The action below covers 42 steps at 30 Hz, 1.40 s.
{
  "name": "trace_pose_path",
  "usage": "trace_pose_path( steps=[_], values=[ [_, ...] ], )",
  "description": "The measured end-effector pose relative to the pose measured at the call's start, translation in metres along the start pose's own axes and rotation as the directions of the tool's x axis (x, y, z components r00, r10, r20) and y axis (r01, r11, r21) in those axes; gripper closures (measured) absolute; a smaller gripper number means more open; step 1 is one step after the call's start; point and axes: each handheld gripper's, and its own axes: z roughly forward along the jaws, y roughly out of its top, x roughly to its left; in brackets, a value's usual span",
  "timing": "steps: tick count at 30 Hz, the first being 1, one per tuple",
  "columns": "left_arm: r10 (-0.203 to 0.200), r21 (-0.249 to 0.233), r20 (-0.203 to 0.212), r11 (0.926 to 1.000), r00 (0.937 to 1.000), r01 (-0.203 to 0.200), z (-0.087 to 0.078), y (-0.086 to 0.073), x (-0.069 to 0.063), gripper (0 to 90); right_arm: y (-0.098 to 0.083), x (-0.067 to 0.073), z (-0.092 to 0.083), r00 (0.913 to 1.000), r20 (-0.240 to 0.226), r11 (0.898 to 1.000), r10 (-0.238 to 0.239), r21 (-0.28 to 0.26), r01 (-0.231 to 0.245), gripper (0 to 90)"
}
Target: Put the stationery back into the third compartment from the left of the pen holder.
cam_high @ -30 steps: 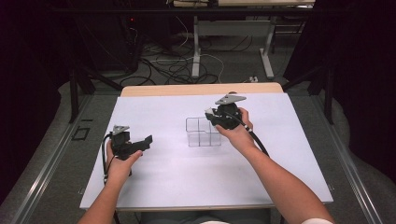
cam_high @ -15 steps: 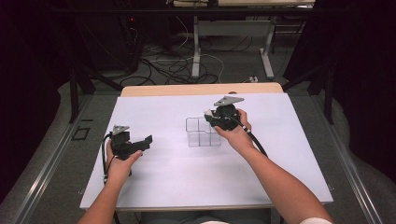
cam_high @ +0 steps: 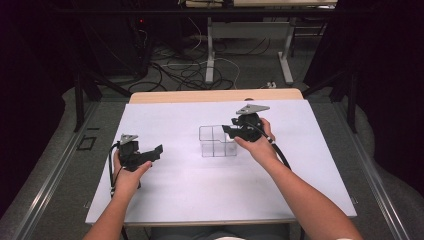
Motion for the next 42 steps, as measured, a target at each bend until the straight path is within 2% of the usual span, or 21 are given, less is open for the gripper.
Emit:
trace_pose_path(
  steps=[2, 7, 13, 17, 24, 33, 36, 39, 42],
  values=[
    [0.002, 0.002, -0.002, 1.0, 1.0, -0.002, 0.0, 0.0, 0.0, 2.1, -0.001, -0.002, -0.005, 1.0, -0.006, 1.0, -0.001, -0.023, 0.001, 45.2],
    [0.003, 0.004, -0.003, 1.0, 1.0, -0.003, 0.0, 0.0, -0.001, 2.1, -0.002, -0.006, -0.018, 1.0, -0.001, 0.999, -0.009, -0.032, 0.009, 38.9],
    [0.001, 0.0, -0.004, 1.0, 1.0, -0.001, 0.0, 0.0, -0.001, 2.1, -0.006, -0.011, -0.032, 1.0, 0.004, 1.0, 0.008, -0.021, -0.008, 37.7],
    [0.001, -0.002, -0.004, 1.0, 1.0, -0.001, -0.001, 0.0, -0.001, 2.1, -0.01, -0.017, -0.039, 0.9994, 0.028, 1.0, 0.018, 0.003, -0.019, 36.0],
    [-0.001, -0.002, -0.007, 1.0, 1.0, 0.001, -0.001, 0.0, 0.0, 2.1, -0.018, -0.032, -0.054, 0.9959, 0.078, 0.998, 0.045, 0.03, -0.047, 19.4],
    [-0.011, -0.004, -0.009, 0.9999, 0.9999, 0.011, -0.001, 0.0, 0.0, 2.1, -0.031, -0.053, -0.07, 0.9844, 0.158, 0.996, 0.079, 0.024, -0.083, 13.7],
    [-0.015, -0.006, -0.01, 0.9999, 0.9998, 0.015, -0.001, 0.0, 0.001, 2.1, -0.035, -0.058, -0.073, 0.9802, 0.181, 0.996, 0.081, 0.022, -0.086, 8.4],
    [-0.017, -0.008, -0.011, 0.9998, 0.9998, 0.017, -0.001, 0.0, 0.001, 2.1, -0.04, -0.063, -0.076, 0.974, 0.205, 0.994, 0.096, 0.031, -0.104, 0.0],
    [-0.015, -0.007, -0.013, 0.9999, 0.9998, 0.015, -0.001, 0.0, 0.002, 2.1, -0.044, -0.068, -0.078, 0.9658, 0.23, 0.991, 0.119, 0.037, -0.131, 0.0]
  ],
)
